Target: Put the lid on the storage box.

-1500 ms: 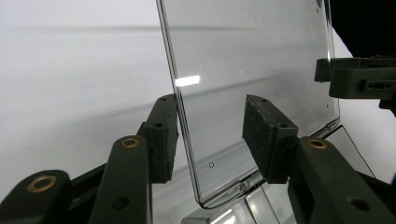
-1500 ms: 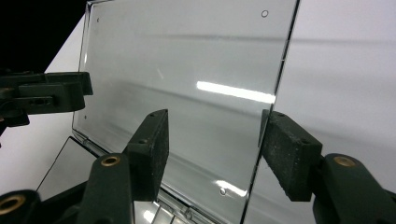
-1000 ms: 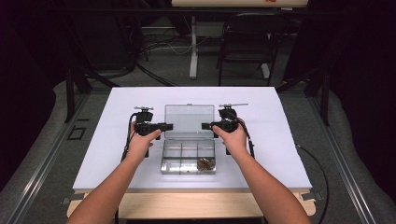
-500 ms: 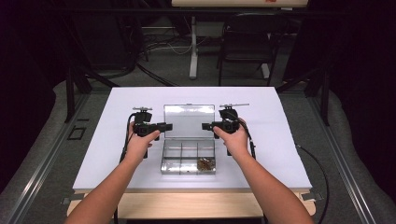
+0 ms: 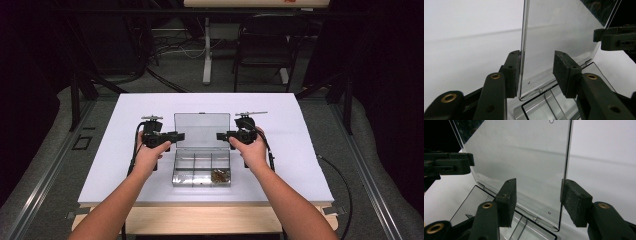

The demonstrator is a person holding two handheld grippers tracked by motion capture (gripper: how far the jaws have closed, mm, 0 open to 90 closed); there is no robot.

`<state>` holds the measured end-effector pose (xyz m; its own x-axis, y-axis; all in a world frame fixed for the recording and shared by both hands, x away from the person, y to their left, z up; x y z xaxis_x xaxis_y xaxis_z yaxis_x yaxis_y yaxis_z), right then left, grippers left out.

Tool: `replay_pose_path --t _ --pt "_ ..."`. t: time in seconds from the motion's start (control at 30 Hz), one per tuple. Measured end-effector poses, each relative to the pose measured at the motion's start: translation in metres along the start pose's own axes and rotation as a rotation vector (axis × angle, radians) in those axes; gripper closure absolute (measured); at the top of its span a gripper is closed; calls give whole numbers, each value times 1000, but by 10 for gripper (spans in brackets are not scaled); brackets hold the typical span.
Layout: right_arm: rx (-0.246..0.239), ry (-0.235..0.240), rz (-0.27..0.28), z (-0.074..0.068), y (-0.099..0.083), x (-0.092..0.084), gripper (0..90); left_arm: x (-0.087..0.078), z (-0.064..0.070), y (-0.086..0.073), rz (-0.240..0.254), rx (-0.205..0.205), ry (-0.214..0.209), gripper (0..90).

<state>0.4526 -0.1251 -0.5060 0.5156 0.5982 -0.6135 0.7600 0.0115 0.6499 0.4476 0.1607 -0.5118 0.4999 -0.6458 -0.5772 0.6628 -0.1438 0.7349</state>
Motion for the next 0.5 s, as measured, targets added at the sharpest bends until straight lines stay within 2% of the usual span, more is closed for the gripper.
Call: replay_pose_path --t 0.5 --pt "-10 12 11 -2 -3 -5 482 -4 4 -3 13 22 1 575"
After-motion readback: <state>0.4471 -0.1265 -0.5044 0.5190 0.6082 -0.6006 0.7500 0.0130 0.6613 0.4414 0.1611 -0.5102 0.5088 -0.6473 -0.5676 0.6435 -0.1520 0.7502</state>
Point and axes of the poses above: each handheld gripper's, and its own axes: x roughly forward along the jaws, y roughly out of its top, z roughly to its right, the point moved 2 cm from there along x, roughly forward along the jaws, and after that the axes turned 4 degrees about x, right-handed, at the moved point
